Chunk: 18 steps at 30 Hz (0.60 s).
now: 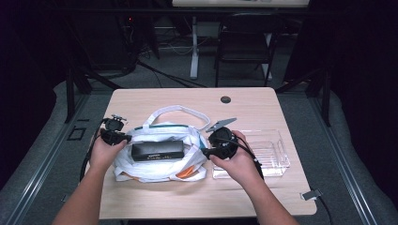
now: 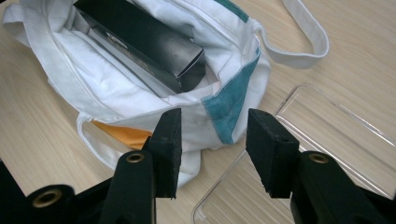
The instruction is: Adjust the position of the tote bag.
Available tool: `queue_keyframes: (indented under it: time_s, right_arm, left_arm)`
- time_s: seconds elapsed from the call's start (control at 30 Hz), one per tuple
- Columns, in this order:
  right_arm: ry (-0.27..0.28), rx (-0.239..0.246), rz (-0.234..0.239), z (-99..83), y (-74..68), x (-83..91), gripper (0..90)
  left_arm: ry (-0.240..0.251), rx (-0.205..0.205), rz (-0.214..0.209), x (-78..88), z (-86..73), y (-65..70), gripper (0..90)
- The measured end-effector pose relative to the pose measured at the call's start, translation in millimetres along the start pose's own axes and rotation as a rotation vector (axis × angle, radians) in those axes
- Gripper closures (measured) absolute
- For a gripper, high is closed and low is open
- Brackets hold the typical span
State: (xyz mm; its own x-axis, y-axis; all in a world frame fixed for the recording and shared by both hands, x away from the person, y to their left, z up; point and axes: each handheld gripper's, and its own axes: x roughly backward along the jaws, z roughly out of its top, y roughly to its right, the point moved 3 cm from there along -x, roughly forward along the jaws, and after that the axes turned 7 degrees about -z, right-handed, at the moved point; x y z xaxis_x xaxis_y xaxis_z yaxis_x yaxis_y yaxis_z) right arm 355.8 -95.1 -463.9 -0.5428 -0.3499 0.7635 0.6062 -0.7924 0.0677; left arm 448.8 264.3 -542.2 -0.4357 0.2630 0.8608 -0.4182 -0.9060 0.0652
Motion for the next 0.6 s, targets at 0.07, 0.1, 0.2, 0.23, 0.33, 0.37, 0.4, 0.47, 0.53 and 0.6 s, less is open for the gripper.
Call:
queue_keyframes:
  time_s: [0.07, 0.1, 0.2, 0.23, 0.33, 0.37, 0.4, 0.47, 0.53, 0.6]
  right_arm:
    - [0.006, -0.005, 0.005, -2.9, 0.1, 2.4, 56.1]
    - [0.008, -0.008, 0.007, -4.6, -0.2, 3.0, 56.1]
    - [0.003, -0.005, 0.006, -10.2, -0.4, 3.4, 56.1]
    - [0.002, -0.009, 0.006, -11.5, -0.2, 2.9, 56.1]
    - [-0.001, -0.022, 0.014, -17.0, 1.3, -0.3, 56.0]
    - [0.0, -0.029, 0.019, -19.5, 1.4, -2.1, 56.0]
    - [-0.004, -0.027, 0.019, -20.8, 1.3, -3.3, 56.0]
    - [-0.026, -0.008, 0.029, -23.4, 1.7, -4.7, 55.9]
    - [-0.018, -0.021, 0.032, -24.8, 2.6, -5.2, 55.8]
    - [-0.015, -0.031, 0.033, -27.5, 3.1, -6.4, 55.8]
  left_arm:
    - [0.002, 0.009, 0.0, 0.4, -1.7, -1.4, 65.6]
    - [-0.003, 0.006, 0.002, 1.2, -2.3, -2.4, 65.0]
    - [-0.012, 0.0, 0.003, 2.7, -3.4, -3.0, 63.2]
    - [-0.011, -0.004, 0.005, 3.9, -3.7, -2.7, 62.8]
    - [0.006, -0.009, 0.006, 8.3, -4.1, -3.0, 61.0]
    - [0.008, -0.013, 0.006, 9.5, -4.2, -3.3, 60.1]
    - [0.01, -0.015, 0.004, 11.0, -4.3, -3.5, 60.1]
    - [0.023, -0.019, 0.006, 14.4, -4.2, -3.4, 60.8]
    - [0.04, -0.011, -0.007, 17.5, -3.9, -2.5, 61.3]
    - [0.052, -0.01, -0.019, 20.3, -3.6, -1.2, 61.3]
